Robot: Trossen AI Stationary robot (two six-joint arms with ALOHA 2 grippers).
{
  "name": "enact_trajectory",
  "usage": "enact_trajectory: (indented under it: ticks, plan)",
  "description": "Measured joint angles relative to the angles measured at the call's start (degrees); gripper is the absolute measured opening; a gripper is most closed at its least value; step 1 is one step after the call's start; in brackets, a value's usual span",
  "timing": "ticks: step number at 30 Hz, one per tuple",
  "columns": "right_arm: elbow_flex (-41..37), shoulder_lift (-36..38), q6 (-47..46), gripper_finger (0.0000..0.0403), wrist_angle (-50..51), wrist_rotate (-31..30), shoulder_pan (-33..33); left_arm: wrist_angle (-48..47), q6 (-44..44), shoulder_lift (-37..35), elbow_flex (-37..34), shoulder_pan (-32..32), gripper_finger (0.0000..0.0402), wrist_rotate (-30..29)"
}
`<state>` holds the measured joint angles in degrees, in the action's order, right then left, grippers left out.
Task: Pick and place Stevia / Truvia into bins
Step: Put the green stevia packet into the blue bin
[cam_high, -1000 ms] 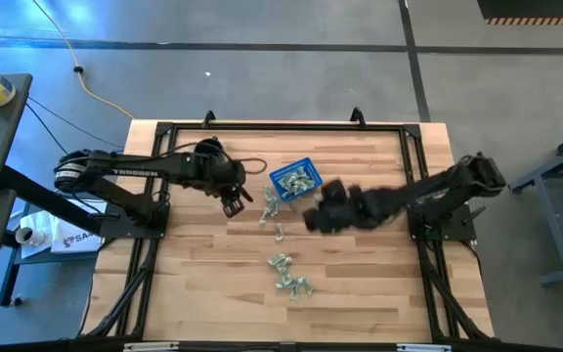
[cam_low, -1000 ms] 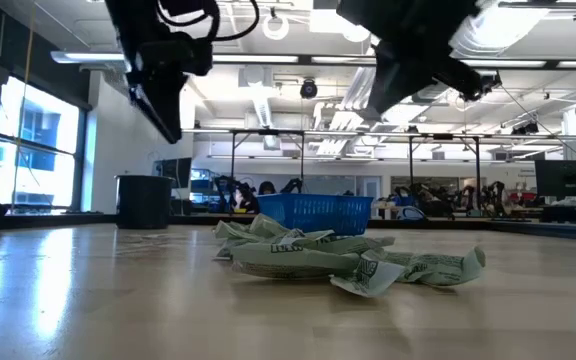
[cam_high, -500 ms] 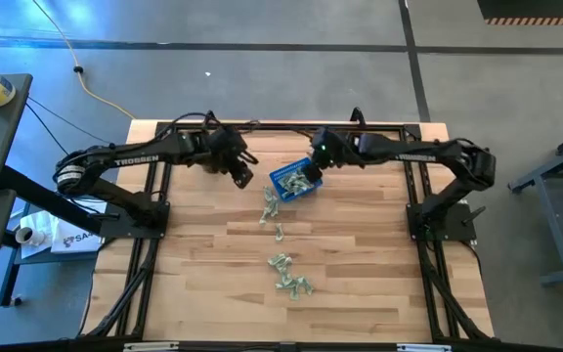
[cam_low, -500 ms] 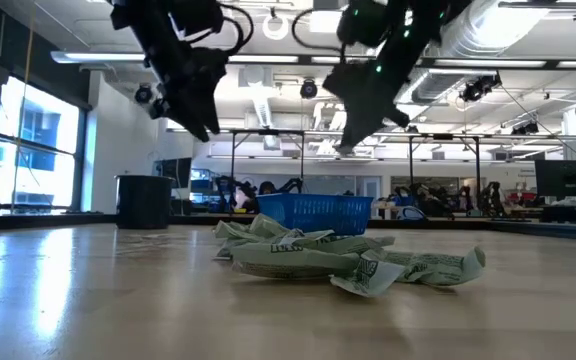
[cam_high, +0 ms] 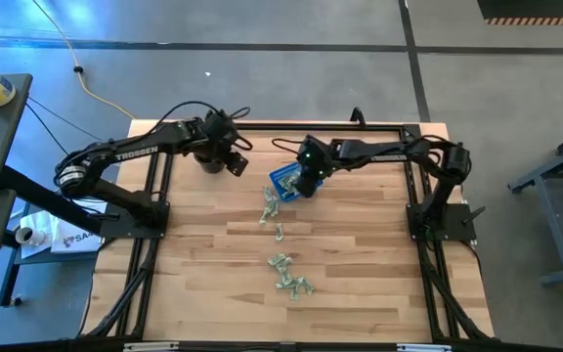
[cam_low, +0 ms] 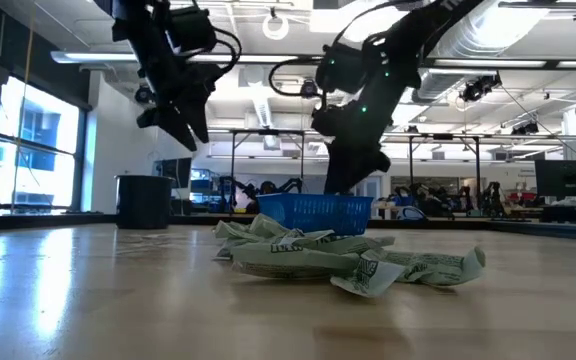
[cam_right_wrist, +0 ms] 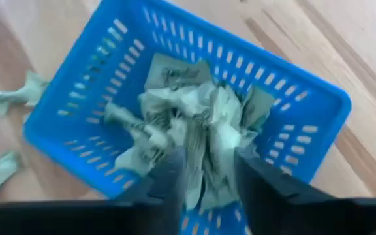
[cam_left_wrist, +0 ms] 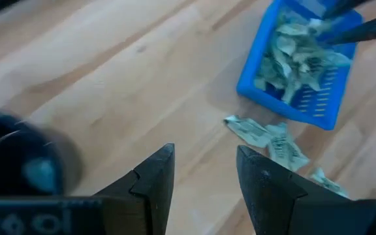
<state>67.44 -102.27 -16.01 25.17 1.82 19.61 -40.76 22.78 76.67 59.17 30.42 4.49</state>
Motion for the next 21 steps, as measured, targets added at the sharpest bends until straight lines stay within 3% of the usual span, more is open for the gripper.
enact_trajectory:
  ticks: [5, 10, 15, 21]
  plan:
    - [0.0, 7.4, 4.3, 0.0208, 1.7, -5.6, -2.4, 3.3, -7.4, 4.3, 0.0, -1.0, 0.0199, 4.6]
    - [0.0, 15.2, 10.6, 0.0266, 8.9, -13.3, -5.0, 8.8, -26.3, 11.6, 0.0, -6.7, 0.0199, 5.4]
    - [0.0, 19.2, 8.3, 0.0281, 18.8, -16.4, -6.1, 13.0, -35.4, 19.0, 0.0, -8.4, 0.0199, 5.5]
    - [0.0, 20.2, 5.5, 0.0281, 22.3, -19.2, -7.2, 18.9, -41.9, 23.6, 0.0, -8.3, 0.0199, 6.4]
